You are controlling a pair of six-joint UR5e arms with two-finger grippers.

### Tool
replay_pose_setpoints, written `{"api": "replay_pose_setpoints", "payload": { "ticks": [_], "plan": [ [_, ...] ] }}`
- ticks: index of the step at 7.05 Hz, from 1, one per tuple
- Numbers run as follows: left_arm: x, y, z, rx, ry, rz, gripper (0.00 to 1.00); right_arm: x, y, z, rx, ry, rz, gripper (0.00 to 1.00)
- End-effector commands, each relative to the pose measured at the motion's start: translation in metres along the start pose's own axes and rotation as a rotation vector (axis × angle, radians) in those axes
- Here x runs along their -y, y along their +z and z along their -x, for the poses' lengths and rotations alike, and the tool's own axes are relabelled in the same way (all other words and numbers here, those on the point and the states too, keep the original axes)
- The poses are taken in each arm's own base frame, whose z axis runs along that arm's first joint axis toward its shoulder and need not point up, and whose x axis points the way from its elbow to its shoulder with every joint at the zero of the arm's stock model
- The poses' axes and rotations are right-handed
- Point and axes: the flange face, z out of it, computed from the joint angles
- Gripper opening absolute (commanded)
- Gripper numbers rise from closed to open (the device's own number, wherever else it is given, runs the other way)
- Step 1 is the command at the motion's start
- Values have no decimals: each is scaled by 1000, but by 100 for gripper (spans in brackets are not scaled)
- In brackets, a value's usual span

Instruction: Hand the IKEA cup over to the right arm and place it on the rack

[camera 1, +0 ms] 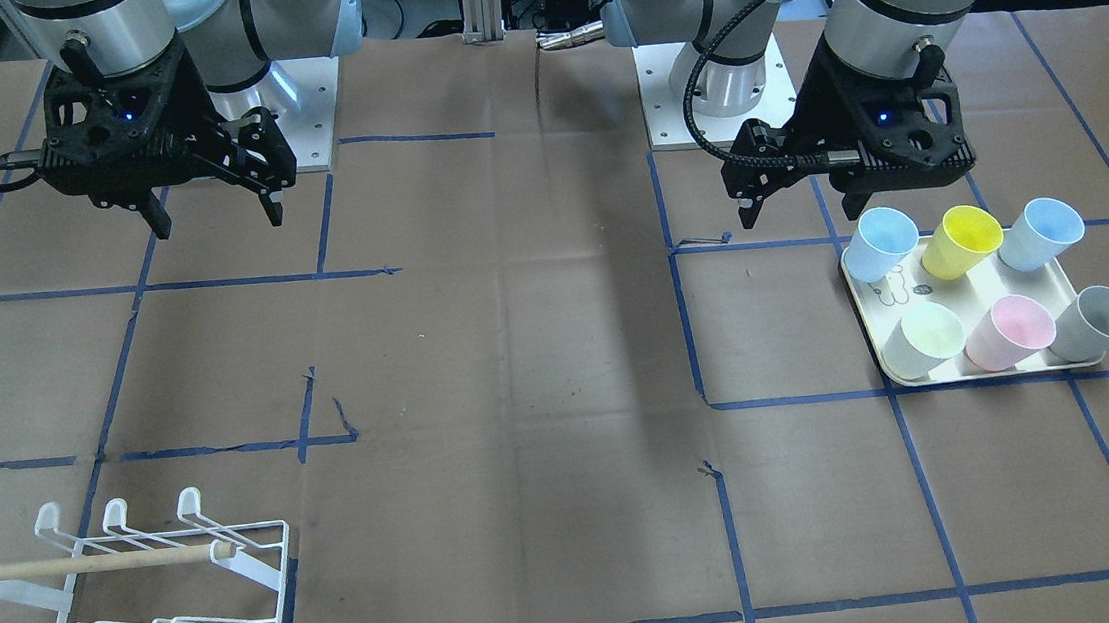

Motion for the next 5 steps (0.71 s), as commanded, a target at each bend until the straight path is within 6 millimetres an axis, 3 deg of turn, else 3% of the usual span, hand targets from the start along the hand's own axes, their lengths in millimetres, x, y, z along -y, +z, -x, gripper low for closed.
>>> {"api": "replay_pose_setpoints", "payload": {
  "ticks": [1,5],
  "plan": [
    [0,0,2,0,-1,1,100,0,1,0,1,1,0,100],
    [4,2,15,2,14,4,100,-1,6,0,4,1,1,100]
  ]
}}
